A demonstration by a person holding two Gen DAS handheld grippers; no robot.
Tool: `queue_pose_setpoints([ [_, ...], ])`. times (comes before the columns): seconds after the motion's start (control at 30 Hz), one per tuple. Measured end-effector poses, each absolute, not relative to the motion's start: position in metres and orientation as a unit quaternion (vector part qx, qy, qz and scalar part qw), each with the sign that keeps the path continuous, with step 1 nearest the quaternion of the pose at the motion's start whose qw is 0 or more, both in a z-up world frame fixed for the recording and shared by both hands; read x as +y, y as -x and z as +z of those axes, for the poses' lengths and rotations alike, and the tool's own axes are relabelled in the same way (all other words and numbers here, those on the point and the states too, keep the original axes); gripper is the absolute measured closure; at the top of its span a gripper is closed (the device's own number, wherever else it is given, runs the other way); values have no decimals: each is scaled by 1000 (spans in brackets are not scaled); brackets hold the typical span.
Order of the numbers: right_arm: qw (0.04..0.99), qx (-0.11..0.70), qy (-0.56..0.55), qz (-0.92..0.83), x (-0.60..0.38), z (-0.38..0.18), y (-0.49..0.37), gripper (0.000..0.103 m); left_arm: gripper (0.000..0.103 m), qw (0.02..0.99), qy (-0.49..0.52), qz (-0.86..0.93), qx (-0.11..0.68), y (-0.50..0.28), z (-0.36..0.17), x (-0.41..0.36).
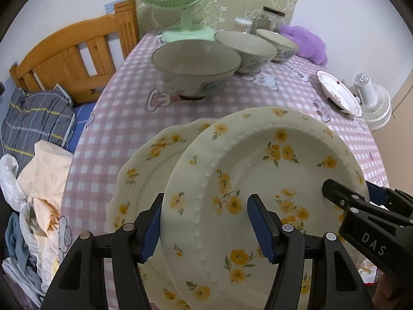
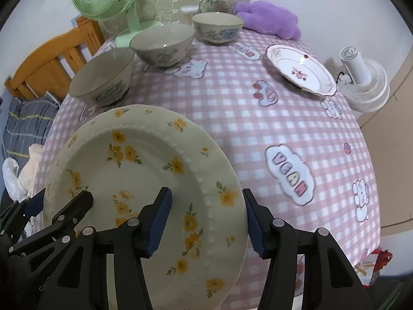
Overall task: Organize plates and bowls
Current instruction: 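Lift the deep plate and carry it over the scalloped plate, then lower the deep plate onto the scalloped plate and open the right gripper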
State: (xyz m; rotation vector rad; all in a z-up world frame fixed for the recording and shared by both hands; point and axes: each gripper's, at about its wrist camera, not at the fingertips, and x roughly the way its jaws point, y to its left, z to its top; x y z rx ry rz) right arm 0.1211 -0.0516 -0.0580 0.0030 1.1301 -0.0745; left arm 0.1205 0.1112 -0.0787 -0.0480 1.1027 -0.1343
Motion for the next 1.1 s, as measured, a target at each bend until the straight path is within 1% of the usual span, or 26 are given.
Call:
queue_pose_setpoints([
  [0.17, 839, 544, 10, -34, -36, -67, -120, 48, 39, 845, 27, -60, 531, -120, -90, 124],
  [0.37, 839, 542, 21, -44, -29, -68, -122, 49, 37, 840, 35, -63, 538, -123, -100, 127],
  [0.53, 838, 544, 28, -46, -26, -70, -124, 52, 37, 837, 39, -57, 542, -125, -107, 131],
  [0.97, 834, 551, 28, -35, -22, -79, -129, 55, 35, 851, -7, -26, 525, -126, -106, 125],
  [1.03, 834, 549, 27, -34, -22, -80, -129, 55, 33, 851, -10, -24, 524, -127, -106, 124],
  [1.1, 834, 550, 27, -33, -21, -80, -129, 55, 26, 848, -14, -34, 528, -128, -107, 123],
])
